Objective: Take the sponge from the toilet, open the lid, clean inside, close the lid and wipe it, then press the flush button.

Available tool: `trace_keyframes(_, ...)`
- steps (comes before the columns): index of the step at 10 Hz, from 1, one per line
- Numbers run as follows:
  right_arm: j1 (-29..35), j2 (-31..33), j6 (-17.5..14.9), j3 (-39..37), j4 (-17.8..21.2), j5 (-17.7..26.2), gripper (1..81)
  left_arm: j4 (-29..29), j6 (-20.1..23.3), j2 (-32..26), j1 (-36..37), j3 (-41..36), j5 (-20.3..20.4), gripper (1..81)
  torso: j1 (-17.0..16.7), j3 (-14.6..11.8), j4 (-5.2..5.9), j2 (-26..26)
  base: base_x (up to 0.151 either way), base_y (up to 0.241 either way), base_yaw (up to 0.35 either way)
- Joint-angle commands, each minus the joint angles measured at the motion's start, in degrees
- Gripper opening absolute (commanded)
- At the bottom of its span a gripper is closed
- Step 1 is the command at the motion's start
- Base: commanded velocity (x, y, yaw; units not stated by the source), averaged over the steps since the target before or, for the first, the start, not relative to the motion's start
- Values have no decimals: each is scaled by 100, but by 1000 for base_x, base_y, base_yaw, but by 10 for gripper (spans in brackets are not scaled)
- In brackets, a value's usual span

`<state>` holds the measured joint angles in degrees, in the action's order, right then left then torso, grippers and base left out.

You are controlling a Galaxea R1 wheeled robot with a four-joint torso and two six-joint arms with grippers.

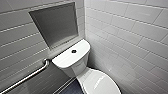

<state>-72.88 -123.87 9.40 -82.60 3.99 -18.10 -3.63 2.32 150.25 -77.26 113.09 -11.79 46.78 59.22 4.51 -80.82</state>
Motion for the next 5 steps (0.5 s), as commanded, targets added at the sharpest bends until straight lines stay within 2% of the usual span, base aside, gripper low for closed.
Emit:
trace_keyframes(1, 1383, 466, 36, 483, 164, 914, 10, 29, 32, 76, 13, 161, -456, 811, 0, 0, 0, 0, 0, 0, 0)
trace_keyframes(3, 1990, 237, 44, 281, 181, 1037, 10, -23, 41, 129, -91, 170, -500, 811, 0, 0, 0, 0, 0, 0, 0)
trace_keyframes(5, 2596, 45, 80, 194, 400, 1193, 10, -33, 41, 155, -189, 239, -465, 811, 0, 0, 0, 0, 0, 0, 0)
